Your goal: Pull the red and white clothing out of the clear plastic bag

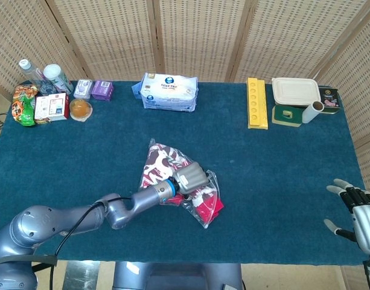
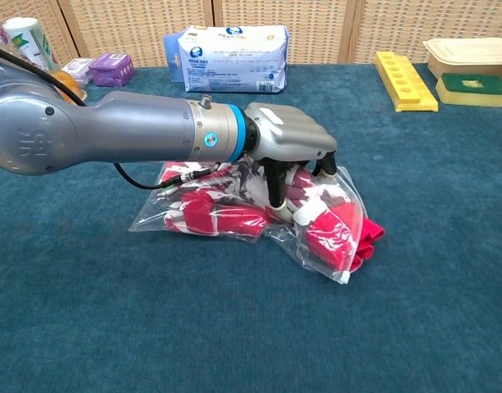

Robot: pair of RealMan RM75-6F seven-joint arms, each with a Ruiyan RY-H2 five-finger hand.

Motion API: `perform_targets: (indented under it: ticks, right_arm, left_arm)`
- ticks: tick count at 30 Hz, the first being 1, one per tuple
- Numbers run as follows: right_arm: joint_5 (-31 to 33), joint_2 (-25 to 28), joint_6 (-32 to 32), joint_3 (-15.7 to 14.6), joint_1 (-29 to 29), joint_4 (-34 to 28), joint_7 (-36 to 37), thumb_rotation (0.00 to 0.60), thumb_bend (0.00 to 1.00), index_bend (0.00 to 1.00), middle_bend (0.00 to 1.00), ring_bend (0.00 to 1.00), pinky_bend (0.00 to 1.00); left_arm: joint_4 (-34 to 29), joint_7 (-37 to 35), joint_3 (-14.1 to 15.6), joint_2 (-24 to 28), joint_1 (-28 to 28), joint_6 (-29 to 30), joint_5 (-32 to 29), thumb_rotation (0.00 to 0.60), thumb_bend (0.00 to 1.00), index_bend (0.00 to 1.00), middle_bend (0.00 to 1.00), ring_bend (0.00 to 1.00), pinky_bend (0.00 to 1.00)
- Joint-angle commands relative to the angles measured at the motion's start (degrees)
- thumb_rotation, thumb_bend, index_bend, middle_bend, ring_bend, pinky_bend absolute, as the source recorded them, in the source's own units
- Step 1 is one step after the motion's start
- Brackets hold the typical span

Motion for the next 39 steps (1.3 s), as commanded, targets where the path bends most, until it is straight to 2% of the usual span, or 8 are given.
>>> perform_targets:
  ticks: [1, 2, 5, 12, 17, 21, 29, 39]
  right_arm:
    - [-0.16, 0.11, 0.16, -0.03, -0.09, -0.26, -0.24, 0.600, 0.19, 0.28, 0.23, 0.30, 0.30]
    - [-0.21, 0.15, 0.19, -0.04, -0.10, -0.35, -0.34, 0.600, 0.19, 0.28, 0.23, 0.30, 0.30]
    - [-0.73, 0.35, -0.09, -0.09, 0.18, -0.98, -0.78, 0.600, 0.19, 0.28, 0.24, 0.30, 0.30]
    - [-1.98, 0.49, -1.54, 0.13, 1.64, -2.27, -1.84, 0.600, 0.19, 0.28, 0.25, 0.31, 0.32]
    - [-2.51, 0.39, -3.01, 0.73, 3.27, -2.98, -2.07, 0.600, 0.19, 0.28, 0.27, 0.34, 0.34]
    - [-2.75, 0.12, -3.76, 1.59, 4.66, -3.16, -1.54, 0.600, 0.19, 0.29, 0.29, 0.37, 0.37]
    - [-4.06, -1.38, -2.12, 4.56, 7.43, -2.49, 0.66, 0.600, 0.19, 0.30, 0.31, 0.43, 0.44]
    - [-8.59, -3.58, -2.65, 5.42, 11.20, -2.45, -0.52, 0.600, 0.17, 0.31, 0.33, 0.46, 0.47]
  left_arm:
    - [1.92, -3.51, -0.18, -1.18, 0.92, 3.14, 2.92, 0.600, 0.40, 0.77, 0.59, 0.59, 0.59]
    - [2.27, -4.58, -0.20, -1.31, 1.18, 4.07, 3.67, 0.600, 0.41, 0.79, 0.60, 0.61, 0.60]
    - [4.09, -12.11, -0.32, -1.57, 3.28, 11.68, 8.30, 0.600, 0.43, 0.80, 0.63, 0.63, 0.62]
    - [10.81, -29.87, 0.76, -1.25, 7.61, 28.27, 16.37, 0.600, 0.43, 0.80, 0.63, 0.63, 0.62]
    - [15.33, -37.15, 0.10, -1.80, 11.16, 41.10, 19.33, 0.600, 0.42, 0.80, 0.63, 0.63, 0.61]
    - [20.42, -41.38, -0.15, -3.22, 12.31, 47.51, 20.96, 0.600, 0.41, 0.80, 0.63, 0.63, 0.60]
    - [32.20, -44.84, 1.81, -8.10, 11.23, 52.62, 24.55, 0.600, 0.39, 0.80, 0.63, 0.63, 0.57]
    - [40.01, -46.90, 2.35, -13.96, 8.22, 52.25, 24.85, 0.600, 0.38, 0.80, 0.63, 0.63, 0.56]
